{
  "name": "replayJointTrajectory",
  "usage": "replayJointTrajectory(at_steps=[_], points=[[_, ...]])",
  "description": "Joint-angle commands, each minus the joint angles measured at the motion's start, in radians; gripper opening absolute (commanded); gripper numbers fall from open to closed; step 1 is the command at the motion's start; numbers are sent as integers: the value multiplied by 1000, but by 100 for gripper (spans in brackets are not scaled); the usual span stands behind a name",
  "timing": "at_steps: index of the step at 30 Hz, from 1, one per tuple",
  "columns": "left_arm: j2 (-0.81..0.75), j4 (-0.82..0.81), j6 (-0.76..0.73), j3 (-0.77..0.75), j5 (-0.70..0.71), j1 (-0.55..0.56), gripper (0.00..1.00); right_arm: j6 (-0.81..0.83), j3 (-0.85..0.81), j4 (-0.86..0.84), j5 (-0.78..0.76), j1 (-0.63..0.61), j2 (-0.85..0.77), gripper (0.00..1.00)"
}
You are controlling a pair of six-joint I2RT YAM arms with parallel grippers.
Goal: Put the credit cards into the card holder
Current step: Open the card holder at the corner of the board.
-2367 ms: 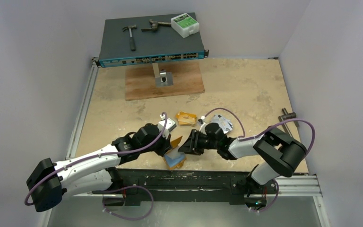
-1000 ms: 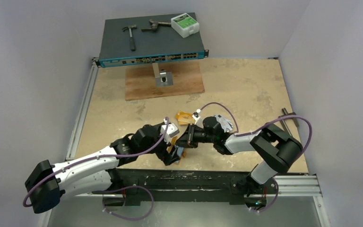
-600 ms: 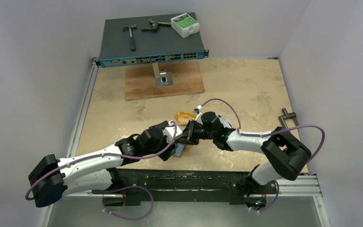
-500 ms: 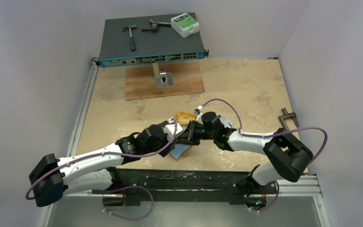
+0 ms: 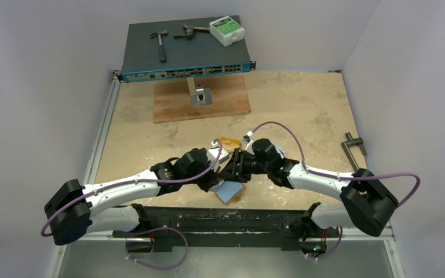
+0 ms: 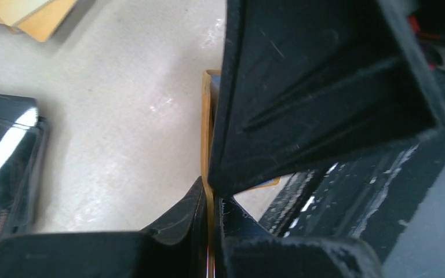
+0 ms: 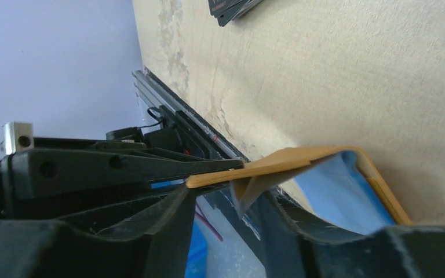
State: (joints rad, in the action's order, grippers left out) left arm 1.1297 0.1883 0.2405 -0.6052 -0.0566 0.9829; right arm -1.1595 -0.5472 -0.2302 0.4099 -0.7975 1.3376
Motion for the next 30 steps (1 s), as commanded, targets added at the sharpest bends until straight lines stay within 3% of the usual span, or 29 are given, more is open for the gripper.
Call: replayJointTrajectory(at_steps=[1, 6, 10, 15, 23, 30], points=[[61, -61, 130, -98, -168, -2, 0, 39, 1, 70, -54, 1, -93, 49], [181, 6, 228, -224, -148, -54, 0, 41, 44, 166, -149, 6, -241, 57], [231, 43, 277, -236, -136, -82, 0, 28, 85, 167, -157, 9, -267, 50], [251, 3, 294, -175, -143, -107, 5, 48, 89, 111, -118, 12, -196, 41], [282, -38, 230, -82, -203, -220, 10, 92, 44, -16, -31, 18, 23, 38], [307, -13, 137, -66, -280, -264, 8, 151, -56, -41, 35, 21, 244, 32]])
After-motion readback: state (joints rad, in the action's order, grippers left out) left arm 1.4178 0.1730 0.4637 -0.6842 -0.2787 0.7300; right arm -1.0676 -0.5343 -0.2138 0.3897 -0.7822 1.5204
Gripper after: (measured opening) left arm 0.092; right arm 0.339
